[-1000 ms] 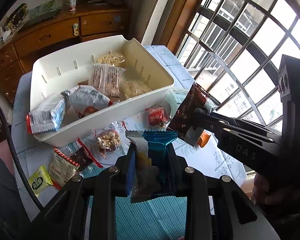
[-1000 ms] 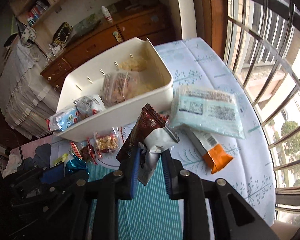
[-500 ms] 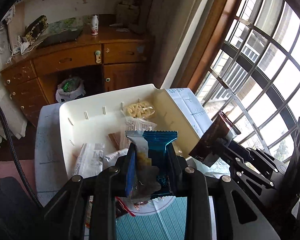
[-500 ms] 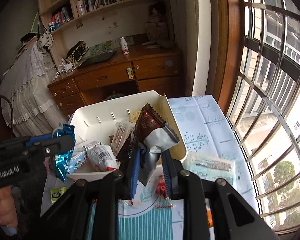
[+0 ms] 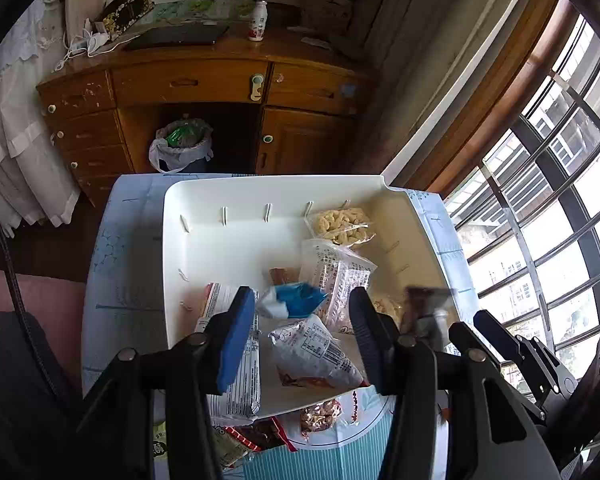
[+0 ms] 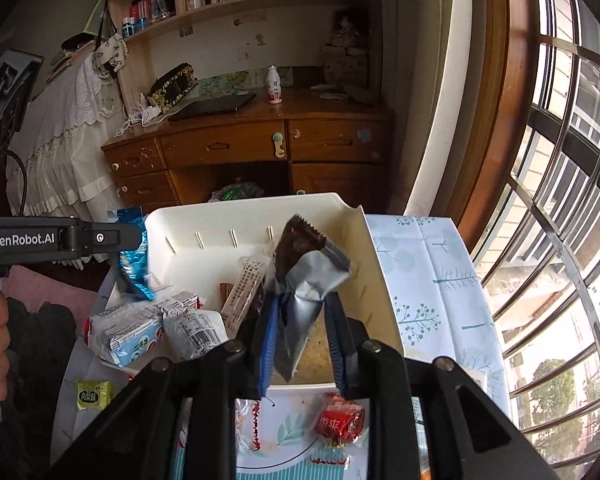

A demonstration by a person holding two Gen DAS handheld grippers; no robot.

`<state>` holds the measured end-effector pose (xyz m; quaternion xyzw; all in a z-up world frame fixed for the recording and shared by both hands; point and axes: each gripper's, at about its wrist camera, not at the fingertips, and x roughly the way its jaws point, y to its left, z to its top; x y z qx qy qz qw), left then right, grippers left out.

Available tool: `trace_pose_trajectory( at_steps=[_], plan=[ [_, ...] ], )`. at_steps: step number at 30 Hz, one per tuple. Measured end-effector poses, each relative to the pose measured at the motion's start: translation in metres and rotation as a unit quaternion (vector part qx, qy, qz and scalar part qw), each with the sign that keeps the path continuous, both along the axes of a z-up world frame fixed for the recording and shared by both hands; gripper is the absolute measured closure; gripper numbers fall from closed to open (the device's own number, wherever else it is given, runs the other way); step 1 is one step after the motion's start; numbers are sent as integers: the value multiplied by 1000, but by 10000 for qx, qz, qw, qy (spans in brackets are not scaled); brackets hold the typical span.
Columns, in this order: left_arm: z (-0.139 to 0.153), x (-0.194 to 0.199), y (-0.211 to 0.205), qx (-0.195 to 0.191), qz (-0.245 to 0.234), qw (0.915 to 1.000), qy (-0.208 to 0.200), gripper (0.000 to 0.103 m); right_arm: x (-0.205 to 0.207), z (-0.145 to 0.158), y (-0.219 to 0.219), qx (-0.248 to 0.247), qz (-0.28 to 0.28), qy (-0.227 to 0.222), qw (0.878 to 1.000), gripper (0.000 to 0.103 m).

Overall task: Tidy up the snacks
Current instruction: 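Drop both snacks into the white bin and open both tools, then move both tools toward the orange-ended bar and the pale blue bag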

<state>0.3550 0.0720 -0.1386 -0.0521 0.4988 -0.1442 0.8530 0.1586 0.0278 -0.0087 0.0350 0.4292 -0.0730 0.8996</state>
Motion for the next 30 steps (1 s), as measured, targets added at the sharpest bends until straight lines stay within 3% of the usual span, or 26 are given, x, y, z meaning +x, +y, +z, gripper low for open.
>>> trace_pose_trajectory(
  at_steps=[2, 4, 14, 22, 30],
  plan=[
    [-1, -3, 2, -18, -2, 10000, 35, 39, 0, -4, -2, 83, -77, 94, 9999, 63],
    [-1, -7, 4, -39, -32, 10000, 75, 38, -4, -4, -3, 153, -124, 90, 9998, 56],
    [2, -49, 5, -105, -358, 9989, 293, 34, -43, 6, -11, 196, -411, 85, 9989, 44],
    [0, -103, -6, 92, -737, 9967, 333, 34, -88, 6, -17, 271, -594, 170, 9977, 42],
    [-12, -143, -27, 142, -619, 9963, 586, 31, -128, 0, -33, 205, -502, 339, 9980, 34]
  ],
)
